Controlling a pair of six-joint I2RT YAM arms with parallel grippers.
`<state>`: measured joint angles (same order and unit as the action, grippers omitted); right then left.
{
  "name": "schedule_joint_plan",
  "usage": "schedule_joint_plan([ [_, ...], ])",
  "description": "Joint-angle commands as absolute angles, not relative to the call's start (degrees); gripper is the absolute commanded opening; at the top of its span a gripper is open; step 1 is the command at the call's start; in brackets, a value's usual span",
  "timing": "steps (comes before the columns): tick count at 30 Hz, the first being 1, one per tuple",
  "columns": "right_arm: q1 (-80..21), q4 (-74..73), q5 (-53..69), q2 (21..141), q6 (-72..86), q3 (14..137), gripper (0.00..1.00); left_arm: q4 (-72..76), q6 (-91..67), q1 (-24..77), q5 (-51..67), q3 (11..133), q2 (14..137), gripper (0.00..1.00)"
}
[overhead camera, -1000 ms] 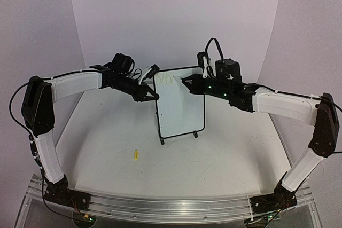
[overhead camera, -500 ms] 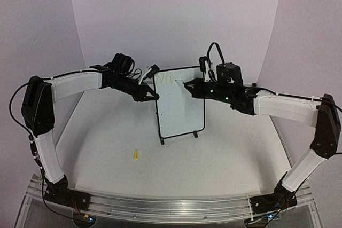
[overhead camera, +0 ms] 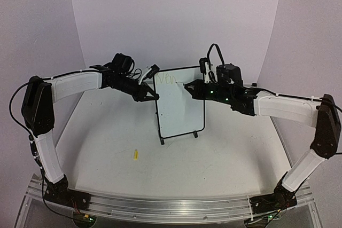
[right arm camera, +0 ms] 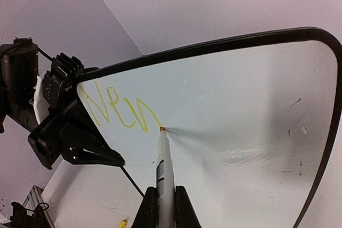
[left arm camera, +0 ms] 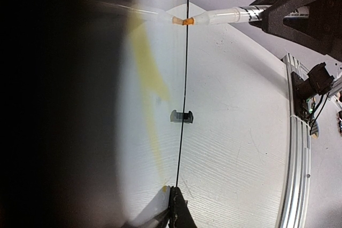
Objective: Write a sentence on the whiteboard
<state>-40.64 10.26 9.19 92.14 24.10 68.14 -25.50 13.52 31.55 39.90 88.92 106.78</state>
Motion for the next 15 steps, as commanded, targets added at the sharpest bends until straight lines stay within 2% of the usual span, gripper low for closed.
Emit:
schedule_joint_plan([
  [1,-39.6,9.9,4.6,91.4,23.8,71.3,0.0,-30.8,16.7,32.1,36.6,89.5,105.3,0.0],
  [15,-39.0,9.9,4.5,90.9,22.5,74.2,0.0,-30.9,16.8,32.1,36.5,89.5,105.1,0.0],
])
